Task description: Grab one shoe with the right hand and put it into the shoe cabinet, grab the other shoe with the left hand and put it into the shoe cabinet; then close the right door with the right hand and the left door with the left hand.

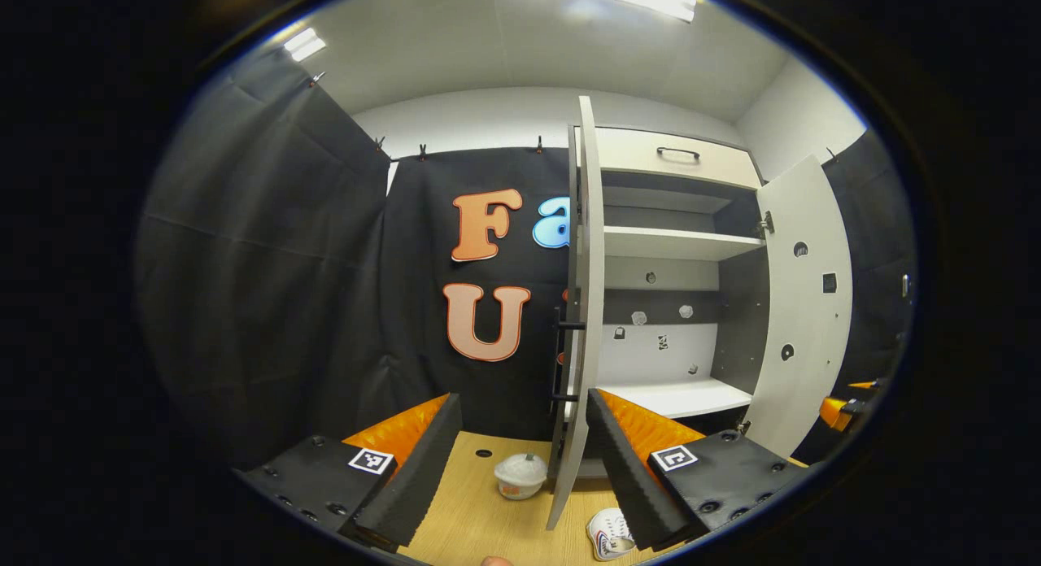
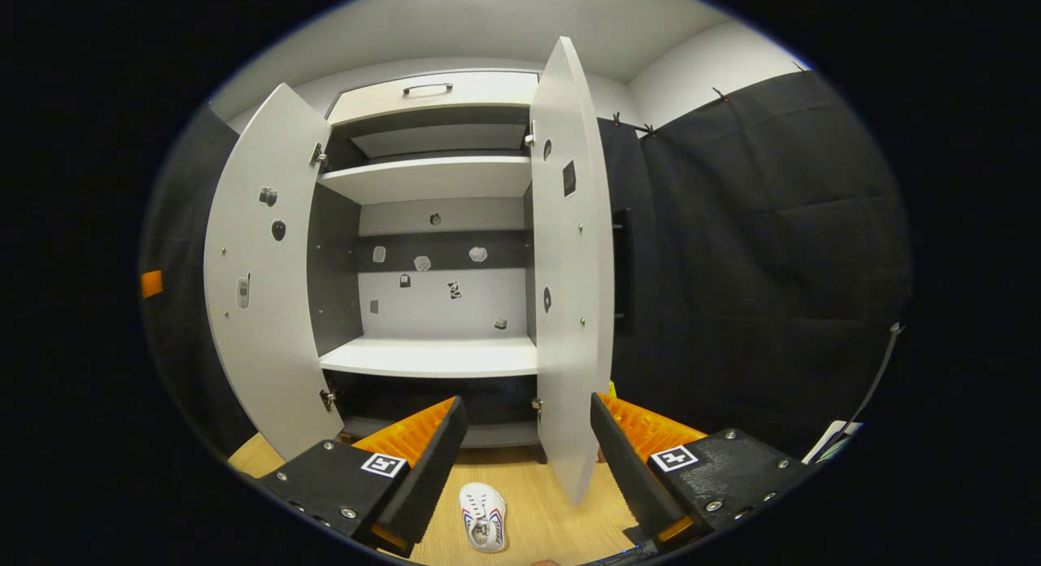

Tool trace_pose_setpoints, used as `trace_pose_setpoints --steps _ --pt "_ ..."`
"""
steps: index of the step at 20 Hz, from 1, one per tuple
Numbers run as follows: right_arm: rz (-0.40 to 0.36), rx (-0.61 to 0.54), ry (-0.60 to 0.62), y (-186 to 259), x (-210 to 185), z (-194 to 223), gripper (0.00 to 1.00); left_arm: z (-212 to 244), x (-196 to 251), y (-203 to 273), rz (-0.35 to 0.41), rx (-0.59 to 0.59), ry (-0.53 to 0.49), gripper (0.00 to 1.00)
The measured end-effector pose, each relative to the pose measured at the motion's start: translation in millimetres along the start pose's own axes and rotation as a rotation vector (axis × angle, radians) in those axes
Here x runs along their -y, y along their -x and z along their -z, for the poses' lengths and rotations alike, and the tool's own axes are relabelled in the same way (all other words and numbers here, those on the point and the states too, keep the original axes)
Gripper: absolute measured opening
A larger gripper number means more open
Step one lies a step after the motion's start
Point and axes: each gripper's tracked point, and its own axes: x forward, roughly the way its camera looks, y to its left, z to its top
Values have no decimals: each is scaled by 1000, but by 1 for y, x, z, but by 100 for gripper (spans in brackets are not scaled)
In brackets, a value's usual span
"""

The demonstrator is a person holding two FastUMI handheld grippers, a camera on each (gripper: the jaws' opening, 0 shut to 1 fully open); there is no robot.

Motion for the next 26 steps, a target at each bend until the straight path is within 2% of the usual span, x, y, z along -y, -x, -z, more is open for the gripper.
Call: trace_pose_setpoints --steps 4,8,13,20,26 --pt "-35 -36 28 -14 -17 41 93 0 -4 2 -16 -4 -3 99" --pt "-61 -120 91 -33 -30 105 94 -5 -10 5 -39 -2 -19 99" --pt "-96 -268 128 -56 -40 194 94 -18 -19 9 -77 22 -45 99" --pt "-108 -492 156 -77 -30 299 92 -43 -14 3 -110 59 -83 98" --pt "-128 -657 157 -85 -25 358 80 -46 6 -10 -133 59 -101 99"
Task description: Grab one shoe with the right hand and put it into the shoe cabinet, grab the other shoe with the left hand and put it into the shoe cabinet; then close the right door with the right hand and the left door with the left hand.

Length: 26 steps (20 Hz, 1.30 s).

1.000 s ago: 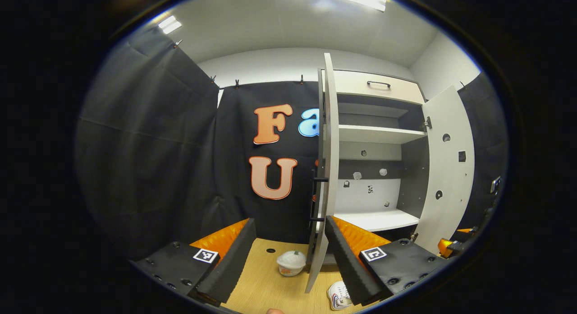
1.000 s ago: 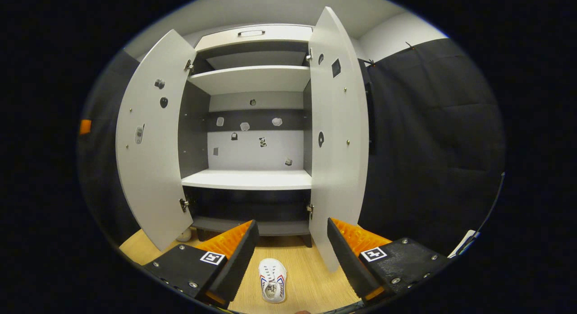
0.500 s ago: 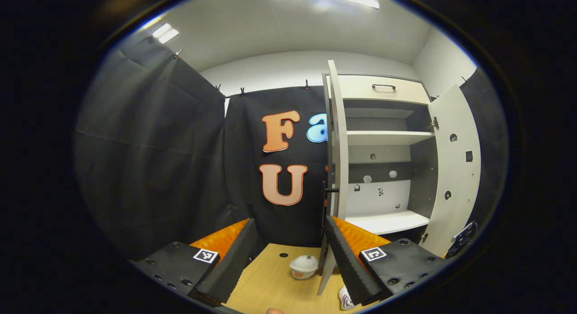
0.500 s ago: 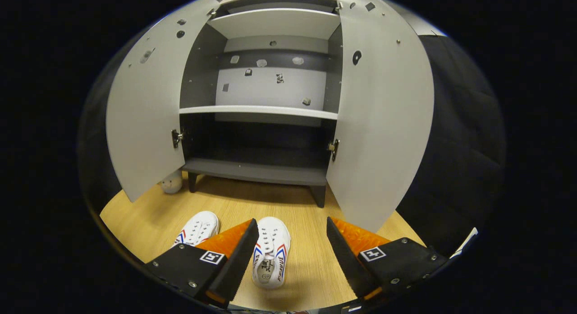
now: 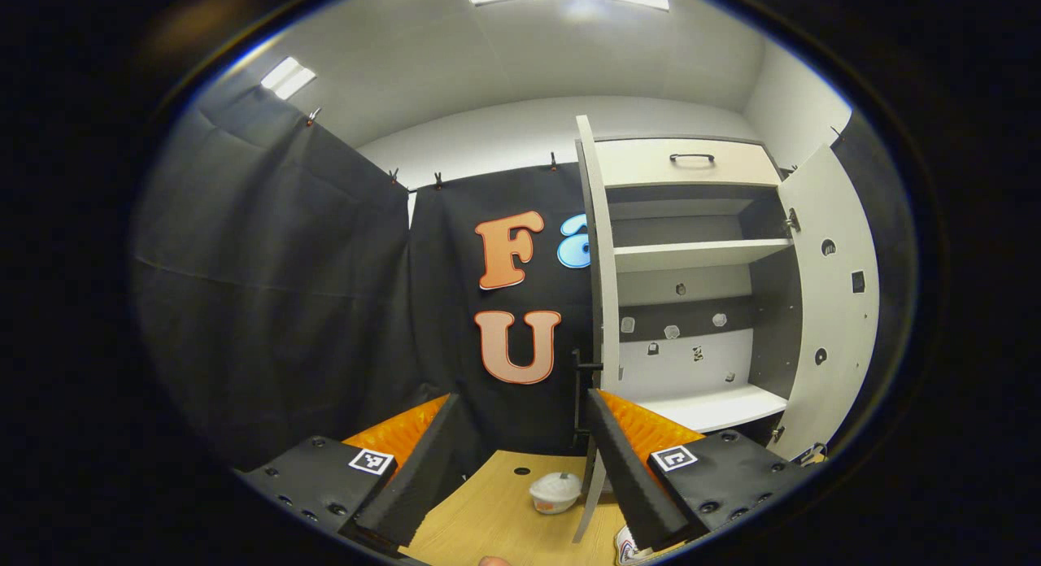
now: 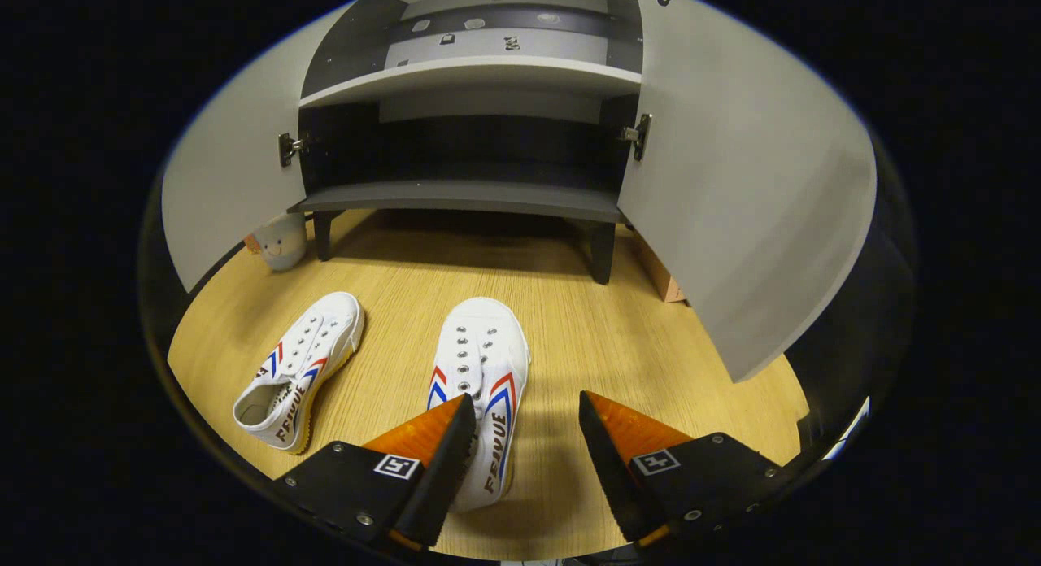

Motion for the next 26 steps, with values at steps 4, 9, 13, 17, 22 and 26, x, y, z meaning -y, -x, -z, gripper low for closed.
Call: trace_pose_setpoints --steps 4,9,13,17,22,26 --pt "-39 -92 -3 -15 -6 20 72 5 14 1 -11 -10 -7 100" --pt "-90 -158 -39 -29 -15 28 57 13 28 2 -12 -29 0 100" --pt "-114 -162 -17 -31 -19 27 30 20 37 4 -18 -43 2 99" --pt "-105 -167 -40 -33 -8 22 7 24 41 7 -18 -50 8 99" --pt "-107 -138 -34 -12 -6 8 0 28 45 8 -6 -69 3 99" --pt "-121 -101 -81 14 -13 -22 0 30 43 9 -21 -75 -15 99"
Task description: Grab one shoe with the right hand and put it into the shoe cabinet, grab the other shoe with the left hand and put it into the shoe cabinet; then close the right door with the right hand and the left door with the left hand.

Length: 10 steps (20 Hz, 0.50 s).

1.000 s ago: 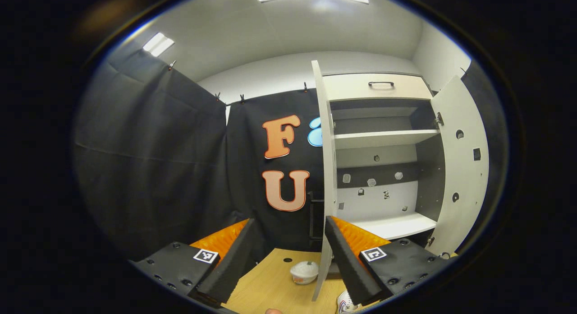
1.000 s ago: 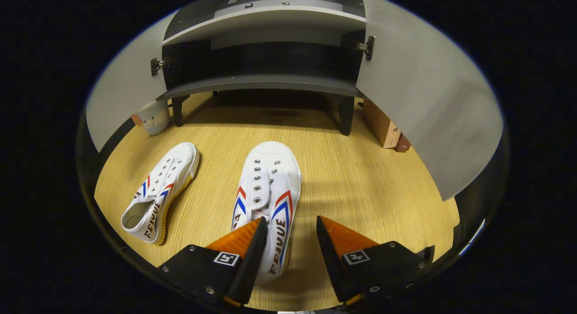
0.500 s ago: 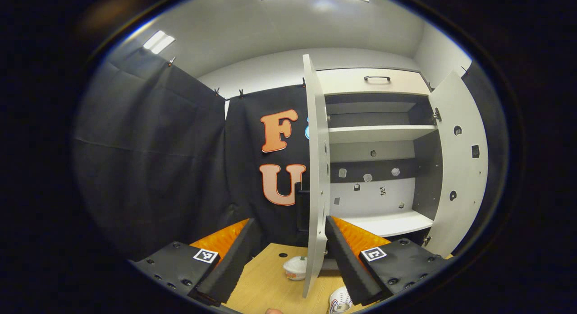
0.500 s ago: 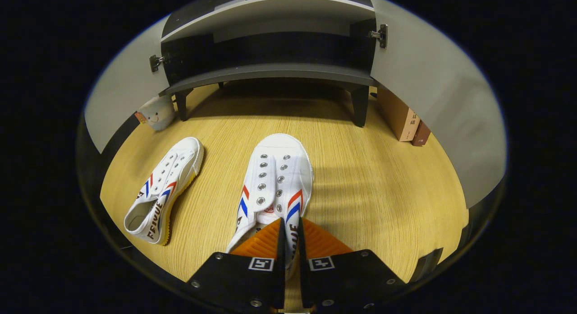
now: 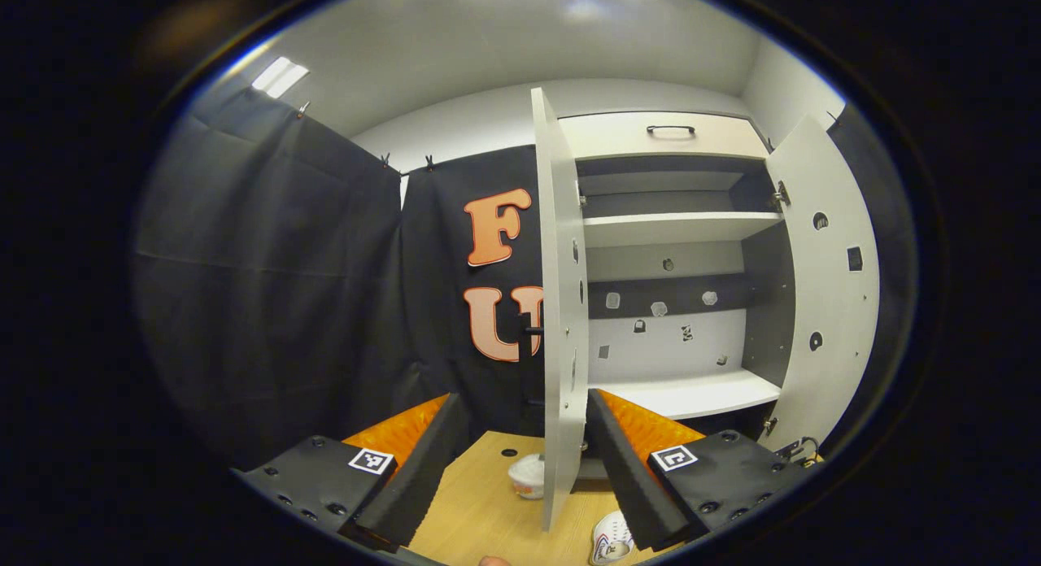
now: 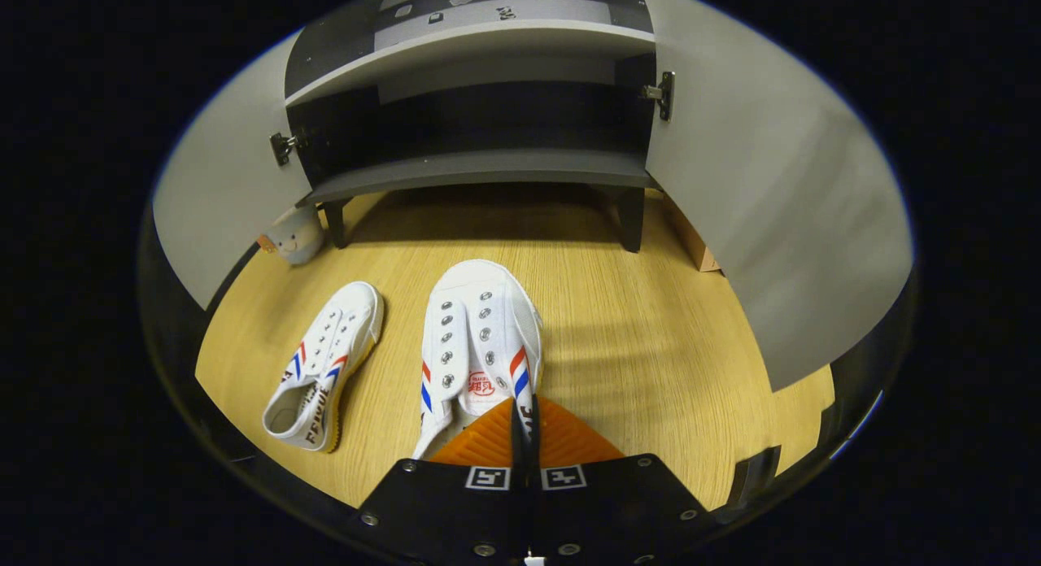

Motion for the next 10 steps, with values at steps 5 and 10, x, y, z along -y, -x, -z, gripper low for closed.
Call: trace_pose_setpoints --steps 5,10 --pt "40 92 -49 42 -8 -50 0 21 1 -7 17 -4 3 99" --pt "62 192 -55 94 -25 -122 0 27 10 -21 93 6 14 99"
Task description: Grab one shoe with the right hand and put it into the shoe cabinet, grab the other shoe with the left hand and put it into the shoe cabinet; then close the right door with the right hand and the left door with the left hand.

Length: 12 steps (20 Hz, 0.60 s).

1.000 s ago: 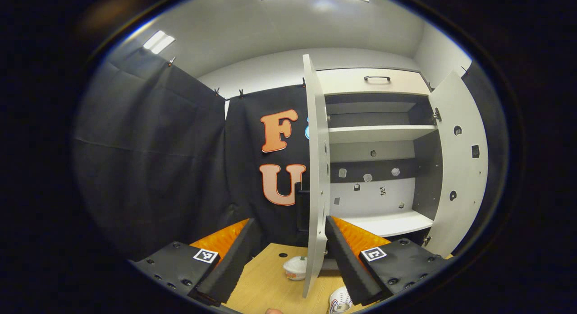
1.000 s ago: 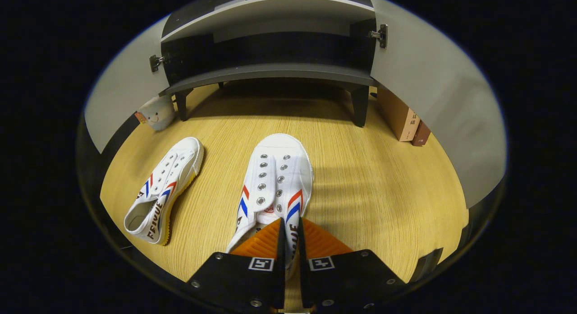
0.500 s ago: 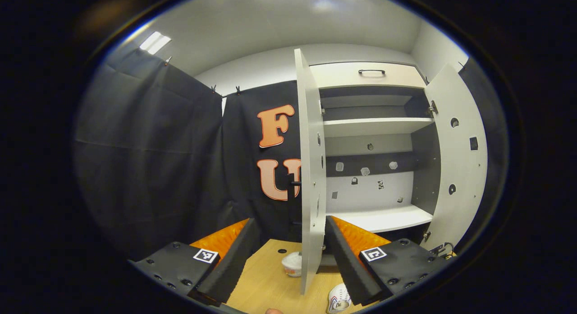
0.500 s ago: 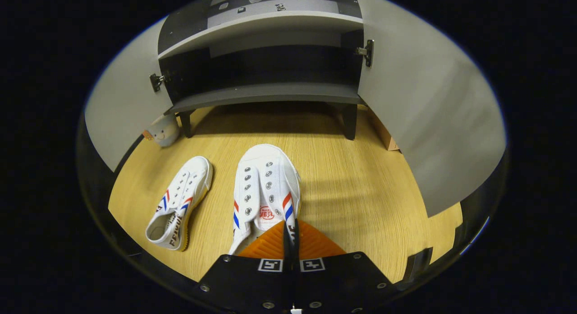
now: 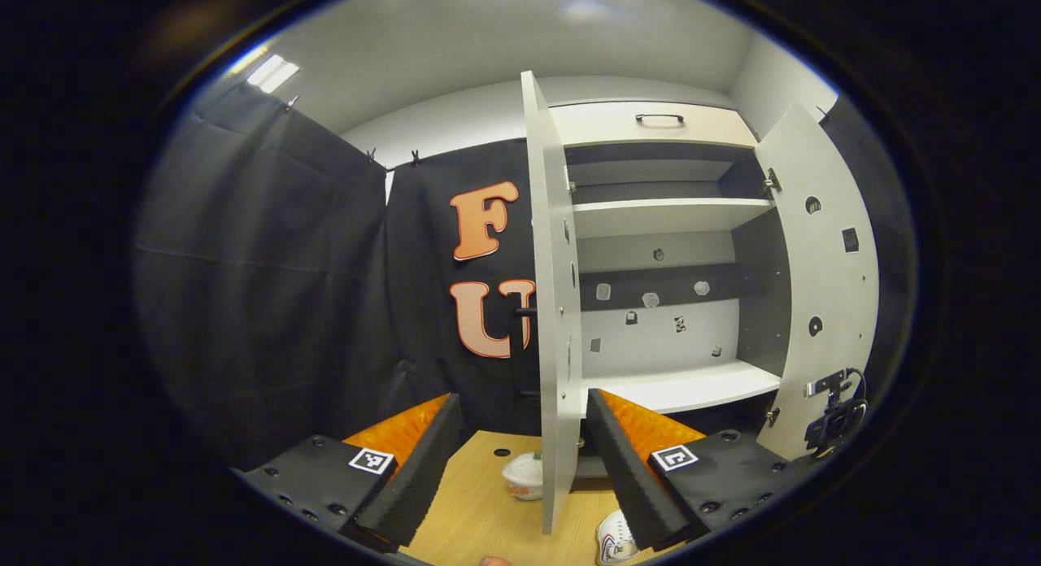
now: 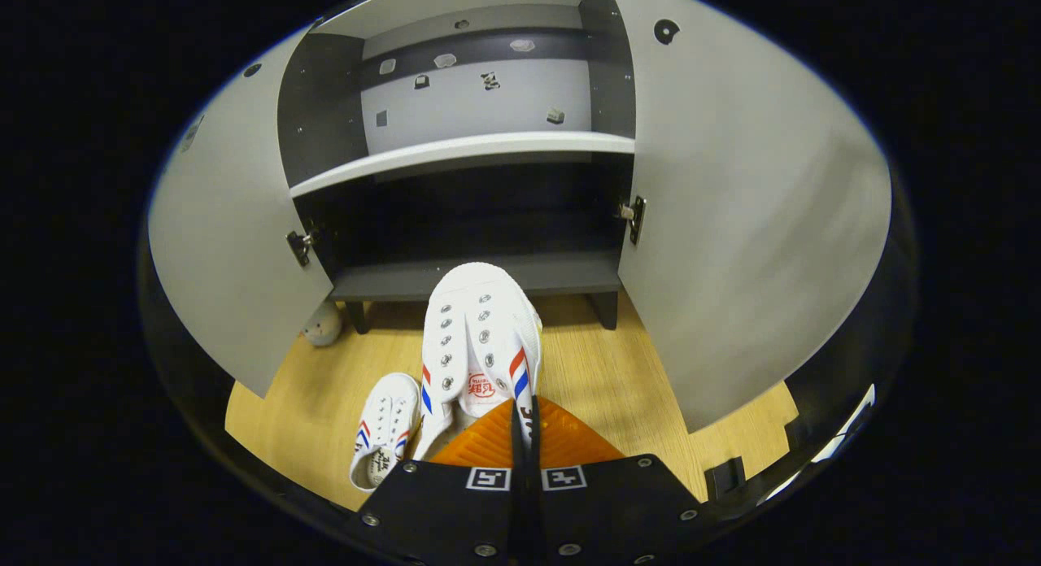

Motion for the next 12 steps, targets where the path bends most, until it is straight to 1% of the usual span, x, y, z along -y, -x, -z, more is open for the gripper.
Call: trace_pose_setpoints --steps 4,7,10,12 --pt "4 103 0 21 -19 -65 0 -1 -2 -1 51 9 19 100" --pt "-8 171 -23 30 -27 -116 0 -3 -6 -2 69 25 21 99" --pt "18 223 -21 29 -31 -163 0 -3 -6 -3 83 31 32 99" --pt "47 263 -17 25 -31 -196 0 -1 -10 -3 73 38 27 99"
